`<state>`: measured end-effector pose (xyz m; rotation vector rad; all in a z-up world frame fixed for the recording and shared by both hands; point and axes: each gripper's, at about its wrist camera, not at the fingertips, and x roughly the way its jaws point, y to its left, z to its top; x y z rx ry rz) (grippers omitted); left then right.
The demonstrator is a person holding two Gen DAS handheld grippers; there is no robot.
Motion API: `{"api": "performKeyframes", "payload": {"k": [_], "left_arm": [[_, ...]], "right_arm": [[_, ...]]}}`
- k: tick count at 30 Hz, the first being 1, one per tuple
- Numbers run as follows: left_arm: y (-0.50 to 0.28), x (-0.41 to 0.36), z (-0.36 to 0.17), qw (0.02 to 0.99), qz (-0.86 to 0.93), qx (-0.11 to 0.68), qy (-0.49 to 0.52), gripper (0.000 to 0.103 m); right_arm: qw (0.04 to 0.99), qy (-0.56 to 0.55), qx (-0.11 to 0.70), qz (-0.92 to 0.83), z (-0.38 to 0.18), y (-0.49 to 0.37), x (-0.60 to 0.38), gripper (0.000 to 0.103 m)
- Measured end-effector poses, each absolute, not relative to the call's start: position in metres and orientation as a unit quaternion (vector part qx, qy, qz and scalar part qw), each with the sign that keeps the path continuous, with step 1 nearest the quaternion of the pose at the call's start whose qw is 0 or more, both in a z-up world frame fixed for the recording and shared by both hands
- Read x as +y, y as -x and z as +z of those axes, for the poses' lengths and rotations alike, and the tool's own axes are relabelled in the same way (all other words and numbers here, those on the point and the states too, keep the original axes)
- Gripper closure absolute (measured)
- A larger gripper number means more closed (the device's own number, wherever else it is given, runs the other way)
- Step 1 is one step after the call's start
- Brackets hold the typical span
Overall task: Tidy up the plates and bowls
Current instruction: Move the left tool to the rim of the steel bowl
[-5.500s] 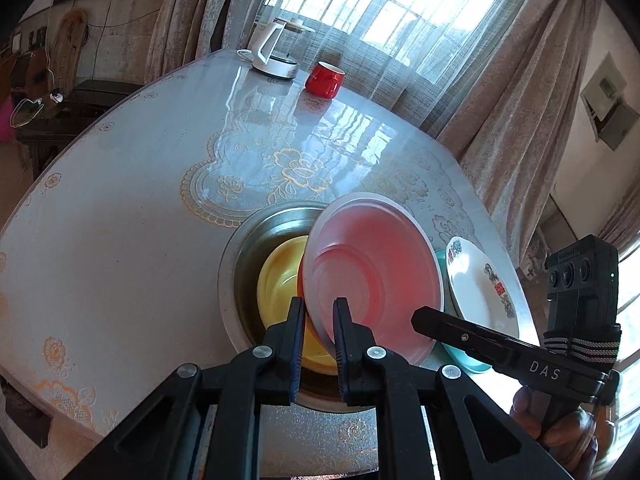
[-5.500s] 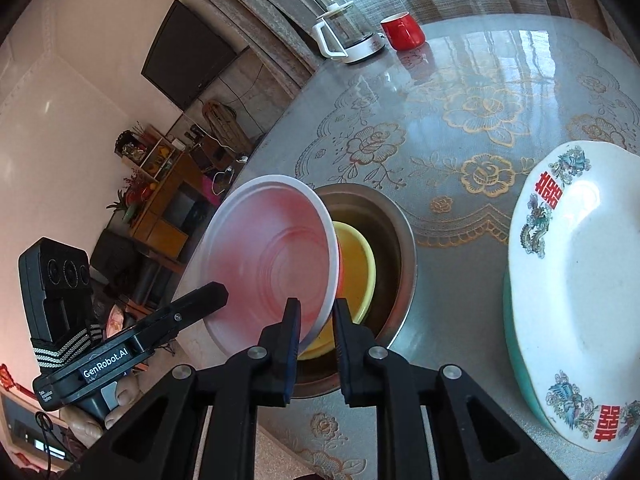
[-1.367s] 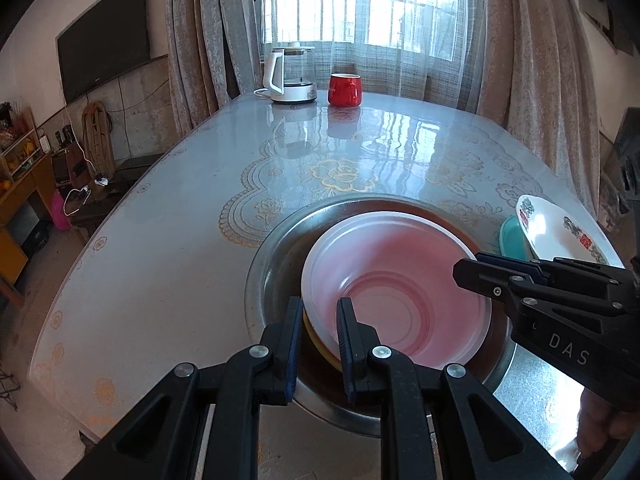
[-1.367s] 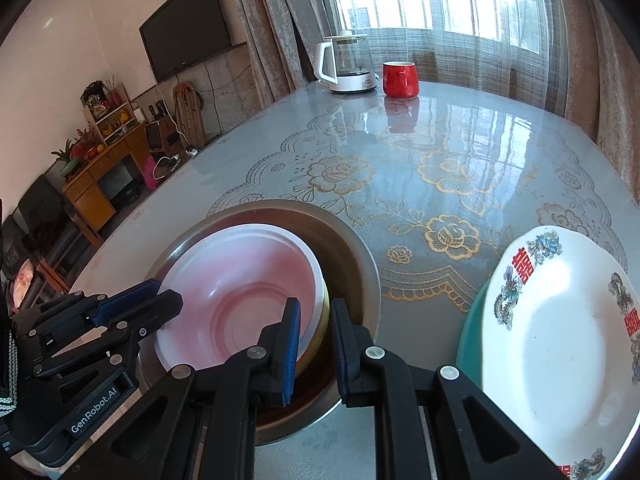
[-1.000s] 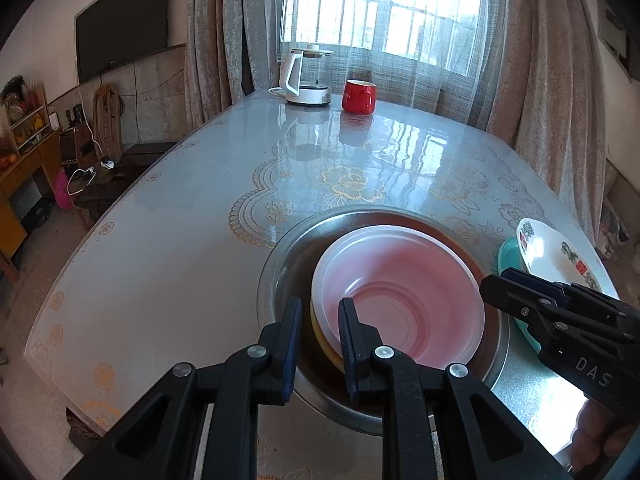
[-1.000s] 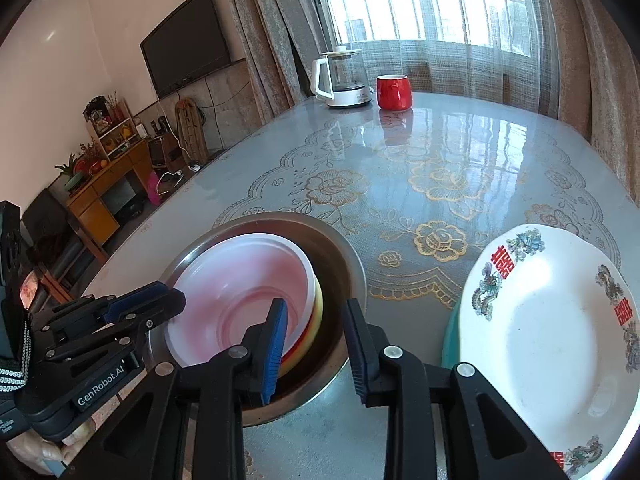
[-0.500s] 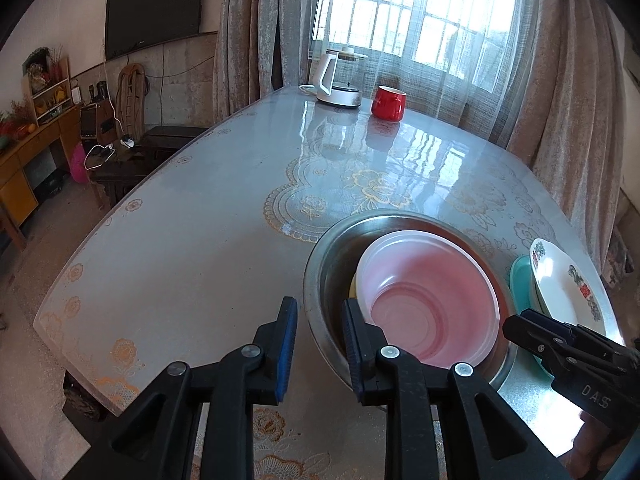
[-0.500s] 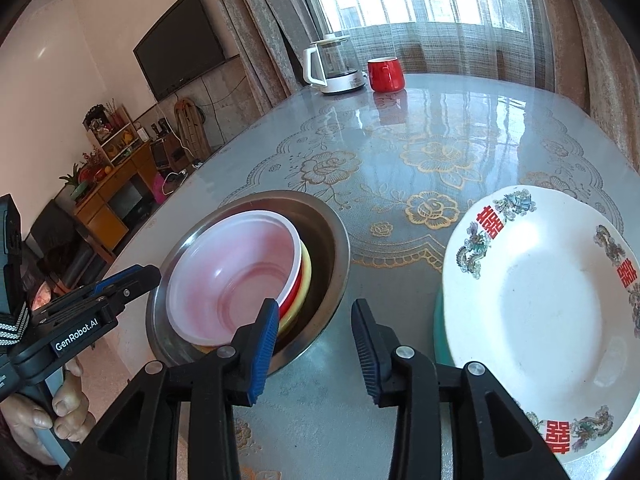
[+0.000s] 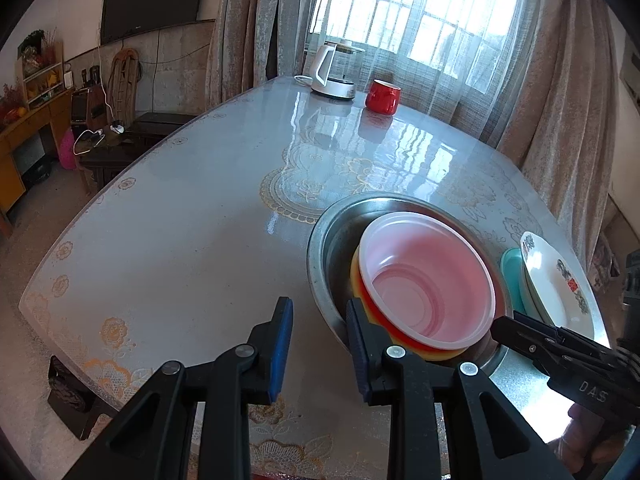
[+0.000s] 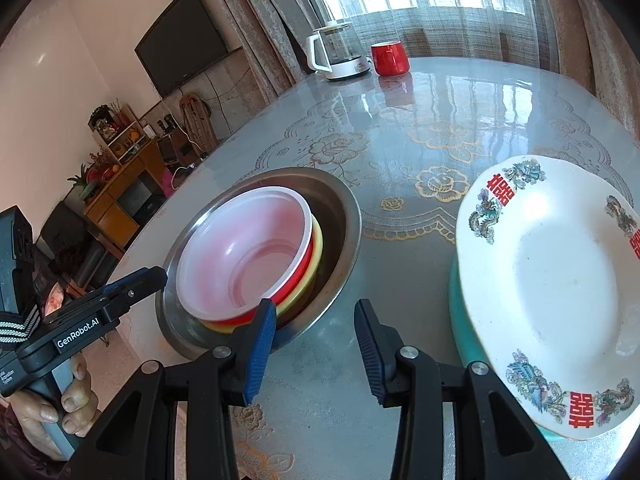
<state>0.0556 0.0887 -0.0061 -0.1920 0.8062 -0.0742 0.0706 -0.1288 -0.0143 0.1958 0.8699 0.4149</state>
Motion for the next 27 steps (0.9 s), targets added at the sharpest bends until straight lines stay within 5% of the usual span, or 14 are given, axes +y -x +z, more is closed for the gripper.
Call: {"api": "performKeyframes", "payload": {"k": [27], "left_arm": [[-0.069,0.082,-0.012,0.91,-0.075,0.403,0.069,0.077]], "right_arm": [[0.883,-0.085,0.423,0.185,-0.011,-0.074,-0.125,0.066]]}}
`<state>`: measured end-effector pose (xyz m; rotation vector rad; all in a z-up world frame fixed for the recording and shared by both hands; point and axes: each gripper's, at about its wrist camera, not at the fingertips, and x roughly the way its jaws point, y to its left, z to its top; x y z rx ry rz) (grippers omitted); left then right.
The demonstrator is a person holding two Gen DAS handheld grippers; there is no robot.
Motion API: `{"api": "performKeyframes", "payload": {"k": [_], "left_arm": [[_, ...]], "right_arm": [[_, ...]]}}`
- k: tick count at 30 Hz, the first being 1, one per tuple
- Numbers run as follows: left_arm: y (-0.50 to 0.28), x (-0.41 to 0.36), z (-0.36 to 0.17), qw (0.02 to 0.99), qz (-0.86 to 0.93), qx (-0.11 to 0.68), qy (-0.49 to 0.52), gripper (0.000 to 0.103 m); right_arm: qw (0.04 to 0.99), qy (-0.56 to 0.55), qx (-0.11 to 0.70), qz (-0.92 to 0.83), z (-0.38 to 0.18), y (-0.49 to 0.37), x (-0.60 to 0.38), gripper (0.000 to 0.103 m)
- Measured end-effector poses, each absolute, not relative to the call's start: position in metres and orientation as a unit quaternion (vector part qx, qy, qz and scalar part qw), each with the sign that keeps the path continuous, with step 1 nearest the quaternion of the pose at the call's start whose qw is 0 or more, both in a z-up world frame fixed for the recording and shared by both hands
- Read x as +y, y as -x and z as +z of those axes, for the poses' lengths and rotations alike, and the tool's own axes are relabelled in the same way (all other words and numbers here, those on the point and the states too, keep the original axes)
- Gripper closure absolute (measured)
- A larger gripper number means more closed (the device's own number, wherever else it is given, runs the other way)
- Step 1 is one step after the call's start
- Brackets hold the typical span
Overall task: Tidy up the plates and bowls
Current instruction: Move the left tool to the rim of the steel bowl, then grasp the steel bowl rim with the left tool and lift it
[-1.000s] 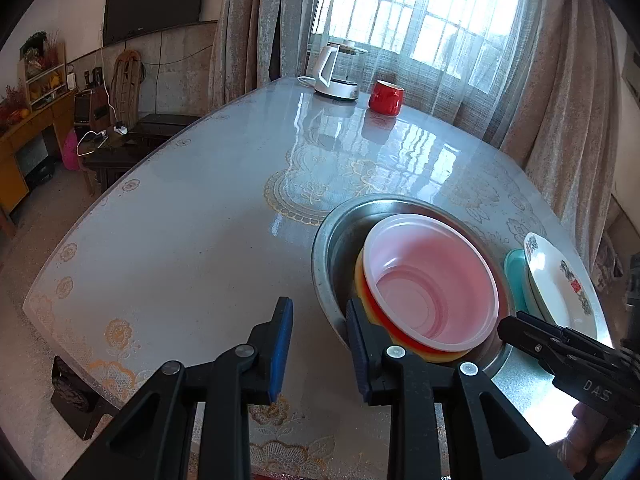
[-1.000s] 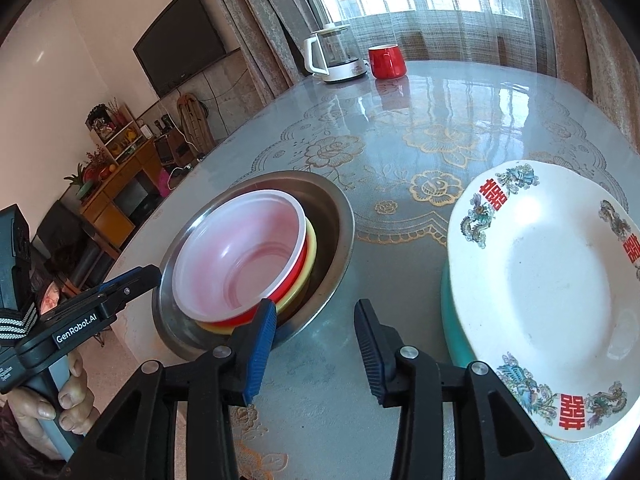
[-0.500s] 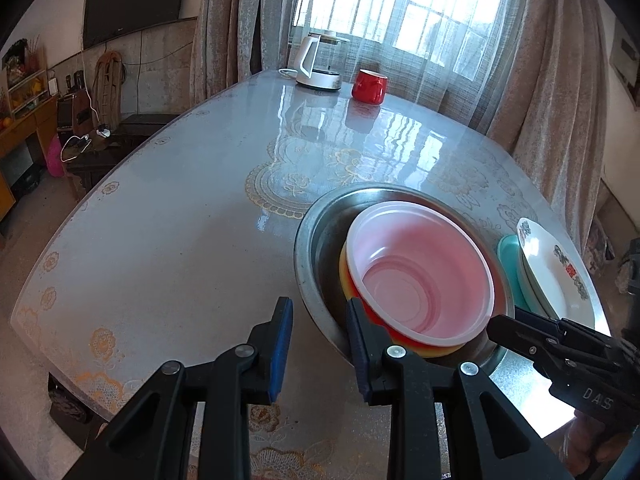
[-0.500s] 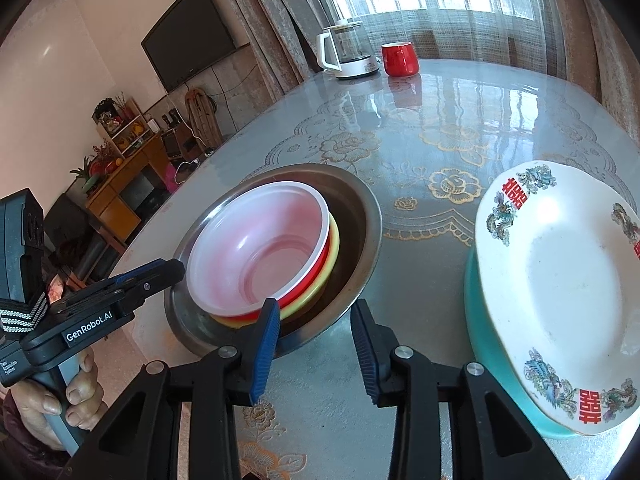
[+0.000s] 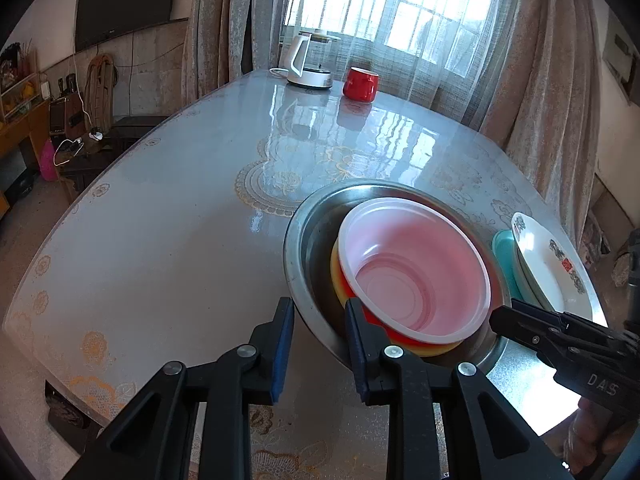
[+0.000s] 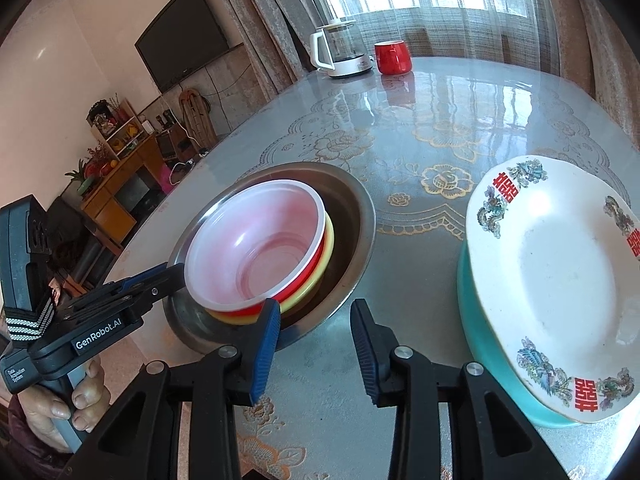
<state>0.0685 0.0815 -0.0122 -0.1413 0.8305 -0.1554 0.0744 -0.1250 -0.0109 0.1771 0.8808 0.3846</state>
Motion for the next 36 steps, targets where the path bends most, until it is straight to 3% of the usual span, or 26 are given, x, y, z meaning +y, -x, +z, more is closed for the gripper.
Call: {"api": "performKeyframes", "payload": {"k": [29,36], "left_arm": [[-0.101,0.075,-0.035,0.902,-0.089,0.418,0.063,0.081],[-0.098,0.082,-0.035,0.907,-0.08,0.408,0.071,0.074]], "right_arm": [[0.866,-0.086,0.448,0.207,-0.029,-0.112,-0.121,0.071],[0.858,-0.094,0.461,0.205,-0.03,-0.114,-0.121,0.068]]}}
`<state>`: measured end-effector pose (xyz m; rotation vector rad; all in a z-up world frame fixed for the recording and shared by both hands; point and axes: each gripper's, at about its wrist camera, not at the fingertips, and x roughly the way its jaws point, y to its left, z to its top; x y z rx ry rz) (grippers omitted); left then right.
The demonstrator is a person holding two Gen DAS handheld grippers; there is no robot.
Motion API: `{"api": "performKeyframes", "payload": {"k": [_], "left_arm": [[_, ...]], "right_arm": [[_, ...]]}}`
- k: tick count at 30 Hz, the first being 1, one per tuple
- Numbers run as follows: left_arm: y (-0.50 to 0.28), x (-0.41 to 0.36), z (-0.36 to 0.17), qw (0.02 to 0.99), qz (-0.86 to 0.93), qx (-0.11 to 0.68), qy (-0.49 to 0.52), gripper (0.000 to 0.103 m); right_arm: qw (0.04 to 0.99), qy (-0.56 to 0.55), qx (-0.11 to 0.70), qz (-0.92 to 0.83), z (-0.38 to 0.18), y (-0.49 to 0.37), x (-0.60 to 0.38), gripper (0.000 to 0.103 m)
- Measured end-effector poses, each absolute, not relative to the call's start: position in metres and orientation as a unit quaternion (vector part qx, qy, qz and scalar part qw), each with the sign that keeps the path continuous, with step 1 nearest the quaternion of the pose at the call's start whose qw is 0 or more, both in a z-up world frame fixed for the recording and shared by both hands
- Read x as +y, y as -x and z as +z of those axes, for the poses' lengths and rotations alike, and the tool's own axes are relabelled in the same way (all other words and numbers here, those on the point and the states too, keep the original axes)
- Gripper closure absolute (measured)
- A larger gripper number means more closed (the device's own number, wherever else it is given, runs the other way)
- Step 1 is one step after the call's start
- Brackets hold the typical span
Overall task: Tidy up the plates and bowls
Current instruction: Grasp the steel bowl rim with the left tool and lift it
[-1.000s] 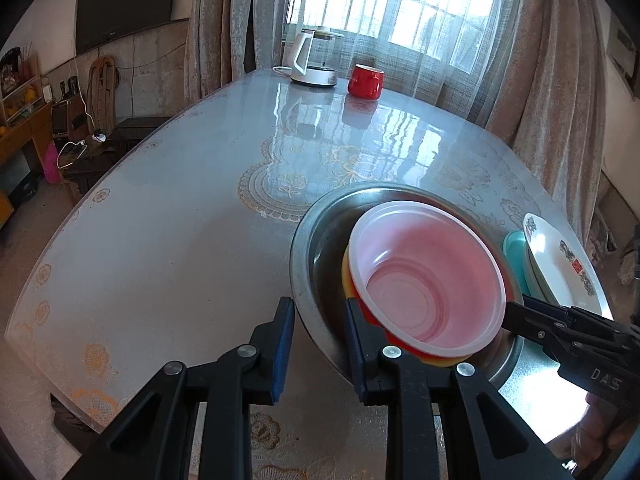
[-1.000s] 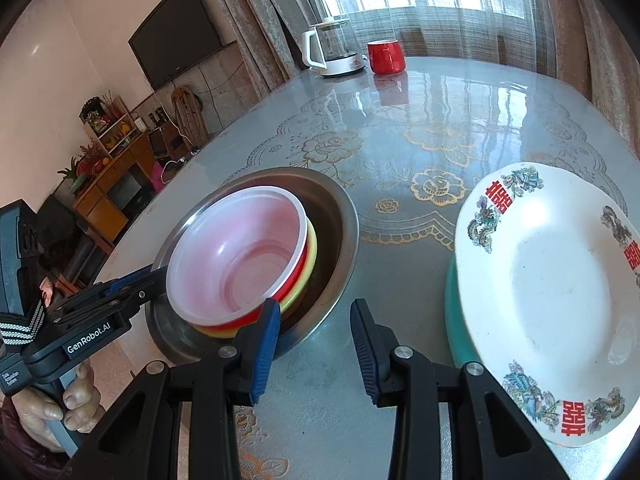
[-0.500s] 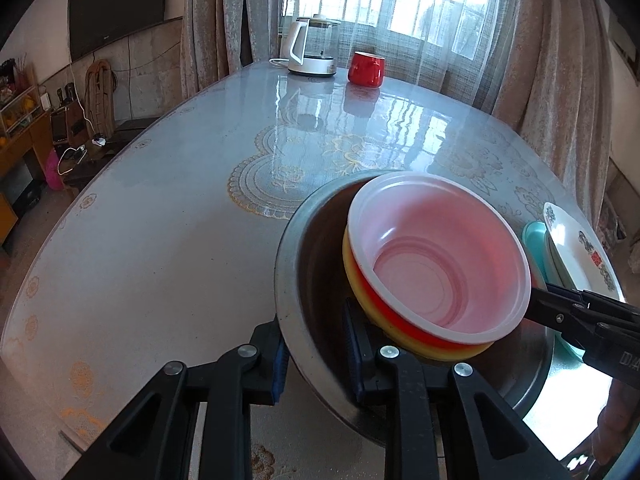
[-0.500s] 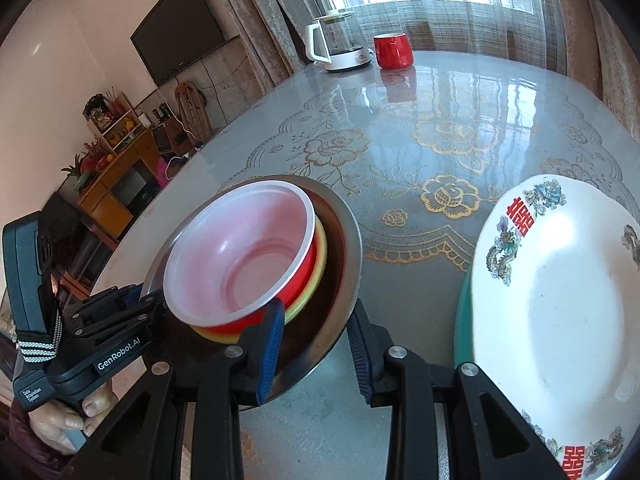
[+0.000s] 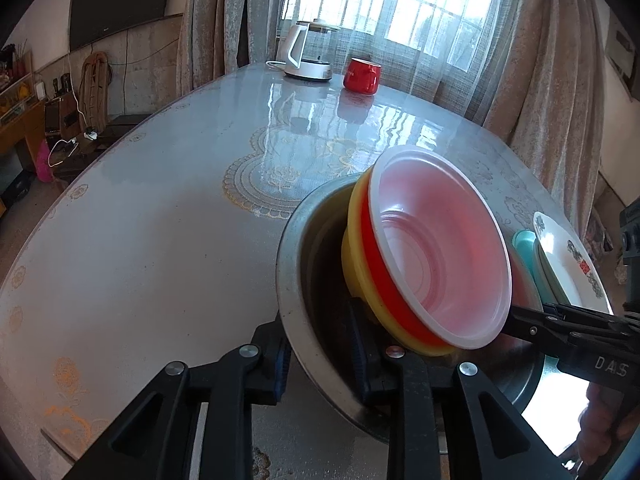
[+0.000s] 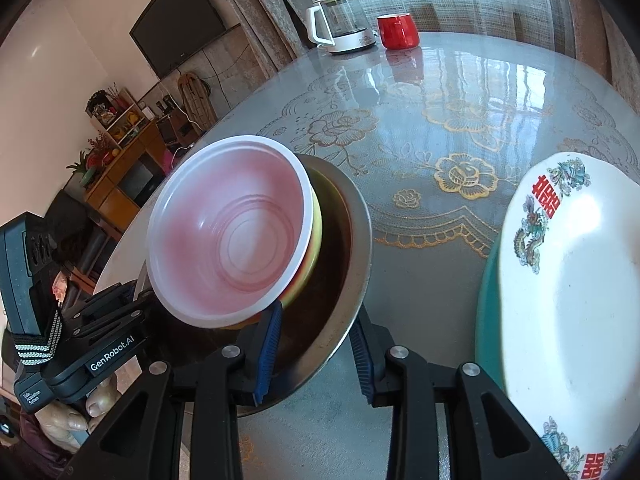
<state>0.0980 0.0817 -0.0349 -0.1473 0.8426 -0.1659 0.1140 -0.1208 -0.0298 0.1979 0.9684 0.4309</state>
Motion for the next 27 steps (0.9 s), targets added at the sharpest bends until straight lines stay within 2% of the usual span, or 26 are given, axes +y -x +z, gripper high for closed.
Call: {"api": "performKeyframes", "payload": {"k": [6,12,15,16,18,21,24,27], "left_arm": [[-0.096,0.085,-0.036,0.908,-0.087,0.402,0.083,0.071],[-0.091,0.086,-0.035,0.907,-0.091,0.4,0.092,0.076],[-0.088,0.097,-0.037,0.901,-0.087,0.406,0.125,0.066],[-0.087,0.102,-0.038,0.899,-0.087,0.407,0.137,0.06],[-0.085,0.109,-0.04,0.894,-0.091,0.409,0.155,0.056],[-0.082,0.109,-0.034,0.901,-0.086,0.4,0.141,0.059],[-0.079,0.112,-0.025,0.907,-0.075,0.39,0.139,0.071],[-0.08,0.11,-0.023,0.91,-0.076,0.391,0.114,0.072]], "right_arm": [[0.863,-0.088,0.458,0.195,-0.025,-0.108,-0.124,0.067],[0.865,-0.087,0.456,0.191,-0.022,-0.104,-0.124,0.067],[0.861,-0.094,0.459,0.195,-0.024,-0.105,-0.125,0.067],[0.861,-0.098,0.46,0.195,-0.024,-0.105,-0.126,0.067],[0.858,-0.105,0.462,0.197,-0.025,-0.11,-0.13,0.066],[0.861,-0.097,0.46,0.193,-0.024,-0.111,-0.128,0.065],[0.863,-0.092,0.46,0.19,-0.023,-0.109,-0.124,0.065],[0.863,-0.092,0.46,0.189,-0.023,-0.109,-0.122,0.066]]}}
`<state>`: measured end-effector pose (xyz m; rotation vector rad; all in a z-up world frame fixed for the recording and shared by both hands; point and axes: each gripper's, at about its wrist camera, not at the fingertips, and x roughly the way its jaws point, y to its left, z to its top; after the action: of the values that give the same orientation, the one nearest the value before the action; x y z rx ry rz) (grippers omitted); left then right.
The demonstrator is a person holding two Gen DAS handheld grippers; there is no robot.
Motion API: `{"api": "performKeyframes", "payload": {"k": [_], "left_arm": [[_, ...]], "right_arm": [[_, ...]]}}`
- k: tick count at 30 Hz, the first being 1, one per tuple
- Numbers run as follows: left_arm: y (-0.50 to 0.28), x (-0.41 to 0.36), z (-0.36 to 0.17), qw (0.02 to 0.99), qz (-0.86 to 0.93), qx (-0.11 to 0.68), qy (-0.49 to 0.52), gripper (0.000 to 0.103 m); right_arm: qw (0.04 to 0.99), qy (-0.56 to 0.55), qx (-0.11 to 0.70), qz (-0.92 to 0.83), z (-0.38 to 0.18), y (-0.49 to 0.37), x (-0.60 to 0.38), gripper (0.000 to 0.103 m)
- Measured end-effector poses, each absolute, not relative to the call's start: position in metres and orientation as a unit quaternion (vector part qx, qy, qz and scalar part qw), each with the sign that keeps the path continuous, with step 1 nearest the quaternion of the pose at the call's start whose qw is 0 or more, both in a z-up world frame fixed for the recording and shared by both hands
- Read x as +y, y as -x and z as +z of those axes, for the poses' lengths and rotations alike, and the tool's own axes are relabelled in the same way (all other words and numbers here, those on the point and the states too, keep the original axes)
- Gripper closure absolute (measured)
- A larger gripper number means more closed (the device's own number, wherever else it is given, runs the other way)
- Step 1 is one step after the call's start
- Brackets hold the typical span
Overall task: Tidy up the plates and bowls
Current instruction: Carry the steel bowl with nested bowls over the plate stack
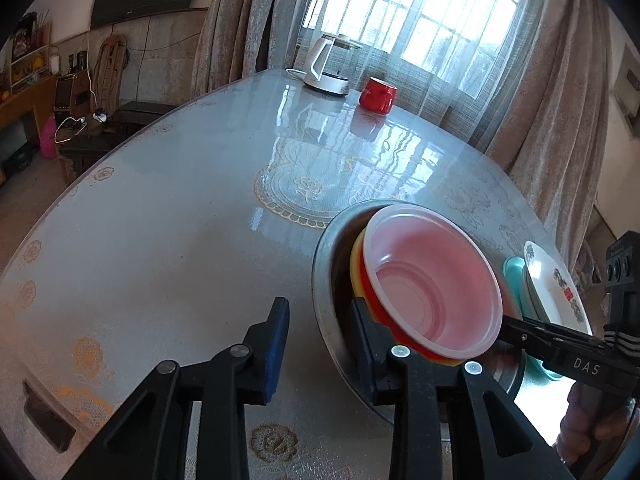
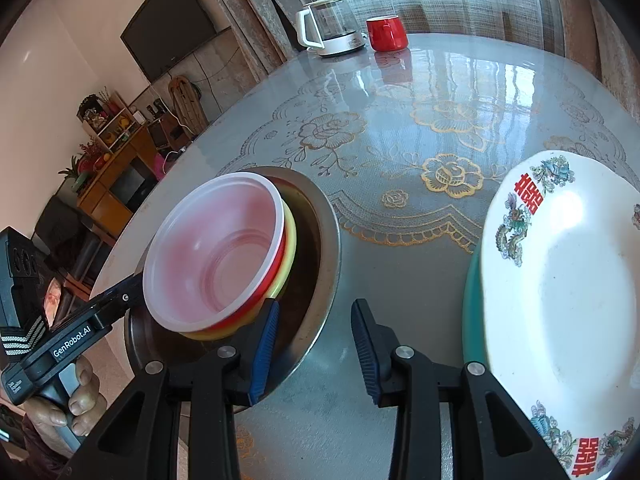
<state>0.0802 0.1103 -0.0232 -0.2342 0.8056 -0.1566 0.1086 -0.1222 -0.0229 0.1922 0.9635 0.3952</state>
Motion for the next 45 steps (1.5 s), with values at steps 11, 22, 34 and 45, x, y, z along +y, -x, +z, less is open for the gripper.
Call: {"api": "performKeyframes", "payload": {"k": [11,22,34,45], "left_arm": [[-0.067,0.102,-0.018,0.921,-0.079,0.373,0.08,0.084],[-0.062,0.099,-0.017,0.924,-0.069,0.368,0.071,0.084],[-0.057,0.097,-0.009,0.927,-0.069,0.362,0.072,0.084],[-0.054,0.088,0.006,0.929,-0.086,0.352,0.07,0.084]], "right_arm": [[0.87,-0.074,0.449,0.193,-0.022,-0.107,-0.117,0.082],[0.871,-0.067,0.448,0.19,-0.024,-0.104,-0.114,0.081],[0.873,-0.078,0.44,0.195,-0.02,-0.101,-0.12,0.081],[0.881,-0.097,0.418,0.199,-0.008,-0.092,-0.137,0.081]]}}
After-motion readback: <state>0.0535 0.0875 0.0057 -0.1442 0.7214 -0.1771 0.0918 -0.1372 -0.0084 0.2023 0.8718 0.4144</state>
